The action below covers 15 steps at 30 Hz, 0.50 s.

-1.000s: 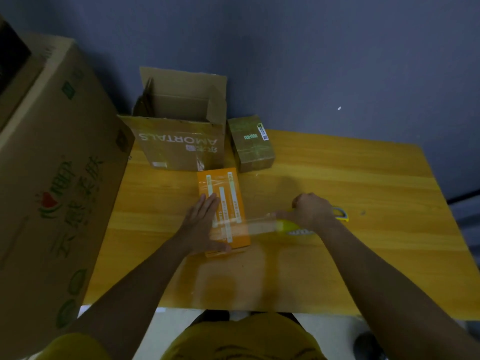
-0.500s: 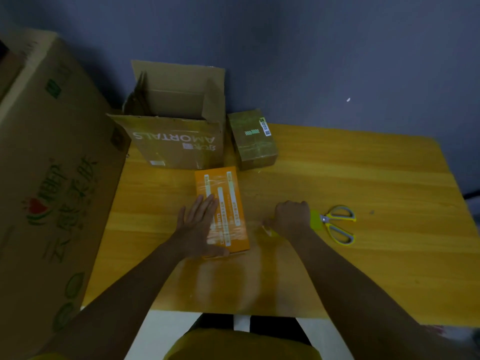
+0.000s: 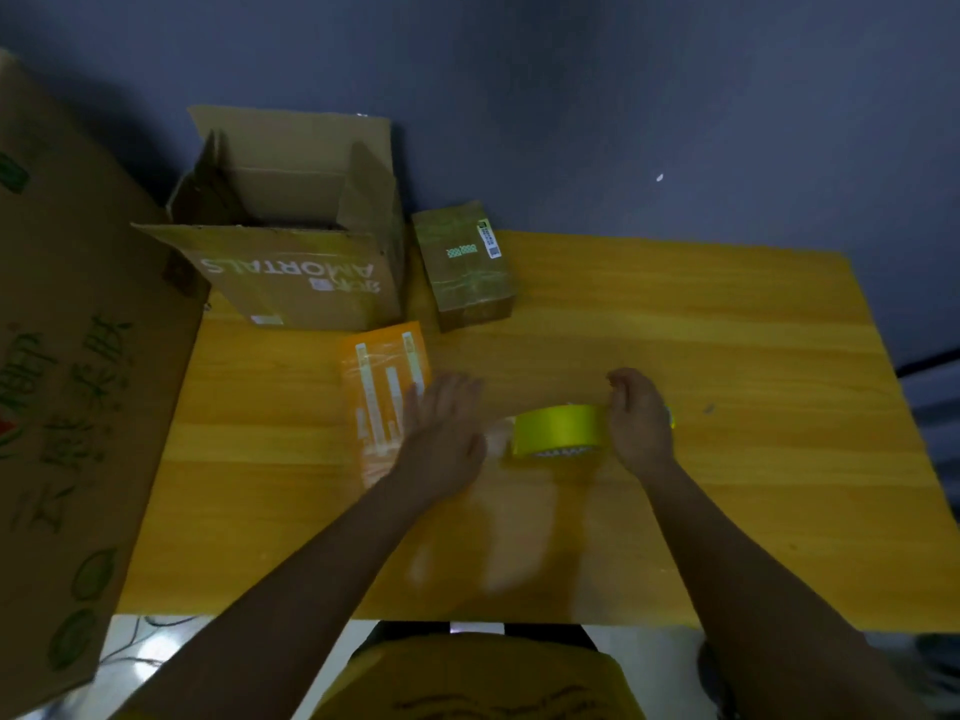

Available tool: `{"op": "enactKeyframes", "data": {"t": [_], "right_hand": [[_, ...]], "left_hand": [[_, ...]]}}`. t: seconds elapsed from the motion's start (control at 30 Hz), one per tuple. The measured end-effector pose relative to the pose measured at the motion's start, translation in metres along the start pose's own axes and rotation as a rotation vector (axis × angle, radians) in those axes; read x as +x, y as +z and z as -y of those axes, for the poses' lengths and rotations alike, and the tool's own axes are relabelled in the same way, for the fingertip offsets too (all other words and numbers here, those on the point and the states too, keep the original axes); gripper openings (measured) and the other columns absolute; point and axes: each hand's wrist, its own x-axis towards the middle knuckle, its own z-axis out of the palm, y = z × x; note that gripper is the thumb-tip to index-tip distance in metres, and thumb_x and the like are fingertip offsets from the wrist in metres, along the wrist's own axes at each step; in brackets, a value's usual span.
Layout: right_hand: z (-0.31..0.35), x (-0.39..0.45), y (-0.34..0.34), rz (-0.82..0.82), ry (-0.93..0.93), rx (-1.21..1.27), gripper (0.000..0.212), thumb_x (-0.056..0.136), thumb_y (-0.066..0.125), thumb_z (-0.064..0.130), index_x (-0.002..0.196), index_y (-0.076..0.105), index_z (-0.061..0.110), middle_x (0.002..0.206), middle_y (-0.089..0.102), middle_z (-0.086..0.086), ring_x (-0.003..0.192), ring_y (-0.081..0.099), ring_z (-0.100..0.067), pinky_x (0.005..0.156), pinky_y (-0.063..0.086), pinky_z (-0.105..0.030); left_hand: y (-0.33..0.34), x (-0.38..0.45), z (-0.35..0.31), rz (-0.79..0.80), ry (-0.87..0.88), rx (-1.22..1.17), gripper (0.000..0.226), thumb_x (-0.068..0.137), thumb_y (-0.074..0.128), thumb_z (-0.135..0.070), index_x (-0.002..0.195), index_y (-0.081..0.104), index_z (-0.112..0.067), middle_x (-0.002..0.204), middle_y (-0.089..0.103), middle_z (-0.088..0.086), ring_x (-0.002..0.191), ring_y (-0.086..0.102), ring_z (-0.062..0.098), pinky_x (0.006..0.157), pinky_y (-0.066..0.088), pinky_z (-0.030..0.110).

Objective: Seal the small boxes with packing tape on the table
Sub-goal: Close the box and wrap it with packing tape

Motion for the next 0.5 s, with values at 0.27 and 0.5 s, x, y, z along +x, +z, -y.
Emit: {"op": "enactKeyframes", "data": {"t": [0.27, 0.5], "right_hand": [[-0.086, 0.016, -0.002, 0.428, -0.109, -0.637, 0.066, 0.084, 0.062, 0.034, 0.139, 0.041, 0.004, 0.135, 0.042, -0.019, 0.128, 0.034, -0.041, 0.104, 0.033, -0.043], [-0.096, 0.051, -0.029, 0.624, -0.336, -0.791, 0.06, 0.091, 0.057, 0.042, 0.139, 0.038, 0.011, 0.135, 0.039, -0.012, 0.129, 0.035, -0.029, 0.1, 0.04, -0.037]], "left_hand": [[0.025, 0.035, -0.055, 0.204, -0.028, -0.07, 0.062, 0.094, 0.037, -0.055, 0.149, 0.027, -0.029, 0.157, 0.021, -0.003, 0.145, 0.012, 0.014, 0.115, -0.006, 0.046], [0.04, 0.028, -0.057, 0.114, -0.261, -0.159, 0.108, 0.058, 0.011, -0.081, 0.15, 0.025, -0.026, 0.155, 0.026, 0.001, 0.145, 0.016, 0.019, 0.116, -0.005, 0.04]]}}
